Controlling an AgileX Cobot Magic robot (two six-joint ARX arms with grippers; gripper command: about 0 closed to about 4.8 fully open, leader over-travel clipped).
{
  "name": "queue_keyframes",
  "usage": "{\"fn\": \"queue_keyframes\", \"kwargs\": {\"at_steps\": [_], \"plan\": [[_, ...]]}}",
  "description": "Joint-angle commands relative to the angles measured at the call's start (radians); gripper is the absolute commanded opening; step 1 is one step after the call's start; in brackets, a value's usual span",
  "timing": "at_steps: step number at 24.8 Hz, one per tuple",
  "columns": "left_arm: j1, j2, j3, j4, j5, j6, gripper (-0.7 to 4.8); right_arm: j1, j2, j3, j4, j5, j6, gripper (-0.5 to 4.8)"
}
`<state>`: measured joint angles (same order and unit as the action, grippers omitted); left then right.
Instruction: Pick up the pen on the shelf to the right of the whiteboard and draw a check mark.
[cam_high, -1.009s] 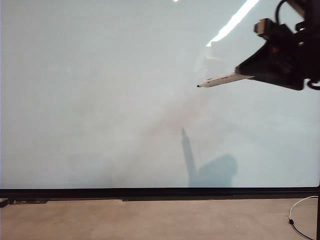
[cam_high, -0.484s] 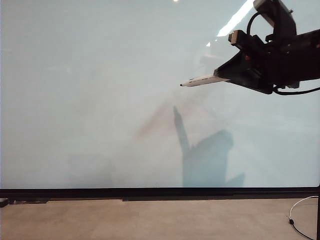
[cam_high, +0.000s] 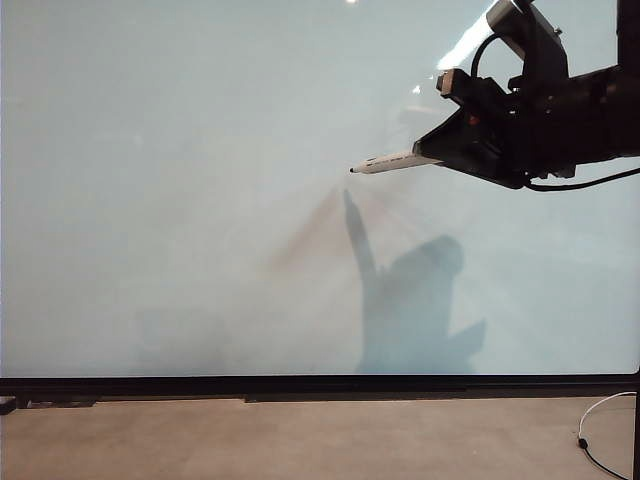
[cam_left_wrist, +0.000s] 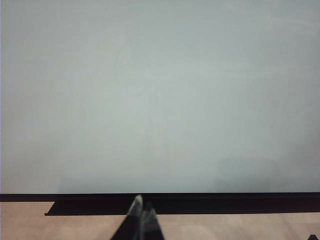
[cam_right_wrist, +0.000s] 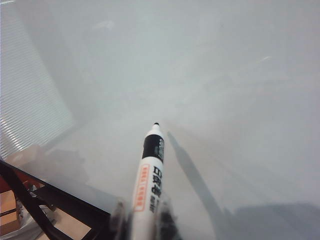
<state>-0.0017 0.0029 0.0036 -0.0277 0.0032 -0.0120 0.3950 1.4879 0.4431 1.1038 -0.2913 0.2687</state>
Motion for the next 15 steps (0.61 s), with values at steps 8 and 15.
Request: {"fn": "queue_keyframes", "kwargs": {"at_steps": [8, 15], "plan": [[0.000, 0.000, 0.003, 0.006, 0.000, 0.004, -0.04, 0.001, 0.038, 0.035, 0.023, -0.019, 0.000, -0.06], [0.000, 0.000, 0.003, 0.006, 0.000, 0.004, -0.04, 0.001, 0.059, 0.060, 0.025, -0.015, 0.000, -0.05]]}}
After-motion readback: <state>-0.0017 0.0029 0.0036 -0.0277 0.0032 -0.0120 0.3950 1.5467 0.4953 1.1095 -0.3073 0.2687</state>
